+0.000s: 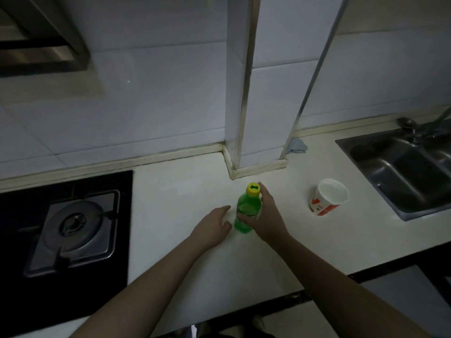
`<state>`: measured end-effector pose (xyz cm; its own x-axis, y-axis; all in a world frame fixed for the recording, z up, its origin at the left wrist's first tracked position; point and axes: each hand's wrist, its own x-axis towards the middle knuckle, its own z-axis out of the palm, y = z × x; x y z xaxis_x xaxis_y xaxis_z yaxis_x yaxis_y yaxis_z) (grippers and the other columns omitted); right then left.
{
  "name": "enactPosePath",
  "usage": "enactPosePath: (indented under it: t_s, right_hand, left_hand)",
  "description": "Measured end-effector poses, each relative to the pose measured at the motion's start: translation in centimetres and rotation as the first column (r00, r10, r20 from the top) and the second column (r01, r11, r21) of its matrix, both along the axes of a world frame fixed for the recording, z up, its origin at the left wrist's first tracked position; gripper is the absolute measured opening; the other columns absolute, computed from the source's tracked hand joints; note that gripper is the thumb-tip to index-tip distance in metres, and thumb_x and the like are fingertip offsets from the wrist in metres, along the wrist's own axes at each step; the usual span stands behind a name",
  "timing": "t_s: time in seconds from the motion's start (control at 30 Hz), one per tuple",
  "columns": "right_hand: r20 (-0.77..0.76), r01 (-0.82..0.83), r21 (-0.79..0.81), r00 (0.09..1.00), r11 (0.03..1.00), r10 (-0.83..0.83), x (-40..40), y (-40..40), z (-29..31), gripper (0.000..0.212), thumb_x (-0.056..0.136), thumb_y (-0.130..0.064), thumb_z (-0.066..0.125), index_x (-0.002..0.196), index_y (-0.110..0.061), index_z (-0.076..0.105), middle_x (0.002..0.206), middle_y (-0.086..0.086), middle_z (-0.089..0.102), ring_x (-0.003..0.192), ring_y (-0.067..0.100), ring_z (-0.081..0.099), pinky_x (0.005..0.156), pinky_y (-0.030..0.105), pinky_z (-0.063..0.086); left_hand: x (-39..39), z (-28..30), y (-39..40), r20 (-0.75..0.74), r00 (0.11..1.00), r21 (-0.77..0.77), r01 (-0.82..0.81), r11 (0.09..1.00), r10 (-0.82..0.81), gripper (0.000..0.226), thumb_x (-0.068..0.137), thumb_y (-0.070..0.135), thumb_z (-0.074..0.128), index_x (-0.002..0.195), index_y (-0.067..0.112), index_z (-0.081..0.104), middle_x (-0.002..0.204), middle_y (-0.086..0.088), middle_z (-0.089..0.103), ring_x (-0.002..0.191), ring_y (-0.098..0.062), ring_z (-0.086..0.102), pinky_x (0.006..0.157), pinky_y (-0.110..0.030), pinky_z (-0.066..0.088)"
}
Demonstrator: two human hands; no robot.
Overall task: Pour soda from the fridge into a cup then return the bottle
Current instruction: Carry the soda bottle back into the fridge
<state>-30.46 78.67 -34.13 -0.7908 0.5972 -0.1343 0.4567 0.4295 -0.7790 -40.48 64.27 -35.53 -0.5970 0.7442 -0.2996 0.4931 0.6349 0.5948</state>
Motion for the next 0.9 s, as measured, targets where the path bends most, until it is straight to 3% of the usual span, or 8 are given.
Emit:
enactPosePath:
  t_s: [0.13,0.23,0.3,0.4,0.5,0.67,0.8,0.9]
  right_hand:
    - [-0.023,-0.059,-0.035,0.998,0.998,0.058,0.0,0.5,0.7,0.066,0.072,-0.035,0.080,0.126,-0.020,0.046,0.115,-0.003,0.060,0.104,0.017,0.058,0.086,0.029,0.046]
    - [-0.052,-0.120,-0.048,0.992,0.992,0.117,-0.2,1.5,1.1,0.058,0.072,-0.034,0.081,0.120,-0.022,0.050,0.107,-0.006,0.061,0.097,0.013,0.058,0.084,0.030,0.047]
    - [-0.068,-0.154,-0.056,0.986,0.986,0.151,-0.4,2.0,1.6,0.058,0.071,-0.035,0.081,0.119,-0.023,0.050,0.105,-0.008,0.061,0.095,0.011,0.058,0.083,0.028,0.046]
    - [-0.103,-0.202,-0.044,0.975,0.978,0.197,-0.8,2.8,2.9,0.058,0.070,-0.038,0.082,0.118,-0.023,0.051,0.103,-0.010,0.061,0.093,0.009,0.058,0.082,0.025,0.047]
    - [-0.134,-0.268,-0.034,0.956,0.963,0.261,-1.1,3.3,4.3,0.058,0.071,-0.040,0.081,0.118,-0.024,0.052,0.100,-0.012,0.063,0.091,0.007,0.060,0.080,0.020,0.047]
    - [-0.207,-0.331,-0.042,0.926,0.943,0.315,-2.2,3.6,5.9,0.063,0.072,-0.041,0.080,0.123,-0.024,0.048,0.104,-0.012,0.065,0.092,0.004,0.062,0.078,0.016,0.047]
    - [-0.232,-0.410,-0.032,0.890,0.912,0.392,-3.1,3.0,6.7,0.061,0.073,-0.041,0.079,0.123,-0.026,0.047,0.103,-0.014,0.064,0.092,0.003,0.062,0.074,0.009,0.043]
    - [-0.253,-0.482,-0.046,0.853,0.875,0.457,-3.9,1.7,7.1,0.059,0.073,-0.042,0.079,0.121,-0.028,0.048,0.103,-0.016,0.064,0.094,0.002,0.062,0.077,0.014,0.045]
  left_hand:
    - [1.3,-1.3,0.3,0.237,0.936,0.043,-0.279,0.959,0.261,0.046,0.099,0.020,0.046,0.144,0.021,0.043,0.141,-0.003,0.053,0.123,-0.018,0.052,0.095,-0.021,0.037]
    - [2.0,-2.4,0.9,0.416,0.816,0.050,-0.462,0.886,0.402,0.038,0.101,0.029,0.043,0.138,0.025,0.049,0.138,-0.003,0.055,0.121,-0.019,0.053,0.102,-0.031,0.042]
    - [2.4,-2.2,1.8,0.614,0.615,0.021,-0.639,0.769,0.495,0.033,0.101,0.034,0.041,0.130,0.024,0.051,0.131,-0.003,0.057,0.114,-0.019,0.055,0.099,-0.038,0.045]
    - [2.9,-1.6,2.9,0.849,0.203,-0.116,-0.829,0.547,0.488,0.037,0.101,0.041,0.040,0.124,0.016,0.054,0.120,-0.007,0.058,0.110,-0.024,0.056,0.098,-0.044,0.046]
    - [3.3,-1.7,3.5,0.913,0.023,-0.196,-0.850,0.489,0.408,0.050,0.101,0.051,0.033,0.123,0.011,0.055,0.123,-0.014,0.060,0.116,-0.030,0.057,0.101,-0.050,0.047]
    - [3.6,-0.9,4.0,0.920,-0.050,-0.173,-0.941,0.291,0.388,0.048,0.104,0.040,0.030,0.111,0.001,0.057,0.094,-0.015,0.068,0.078,-0.026,0.063,0.064,-0.033,0.053]
    - [3.8,-0.2,2.9,0.927,-0.074,-0.157,-0.967,0.202,0.367,0.049,0.105,0.039,0.030,0.115,-0.001,0.057,0.094,-0.016,0.067,0.078,-0.025,0.063,0.068,-0.034,0.054]
    - [3.9,0.3,1.6,0.931,-0.099,-0.152,-0.980,0.128,0.350,0.050,0.105,0.040,0.031,0.117,-0.001,0.057,0.097,-0.016,0.067,0.079,-0.025,0.065,0.068,-0.034,0.053]
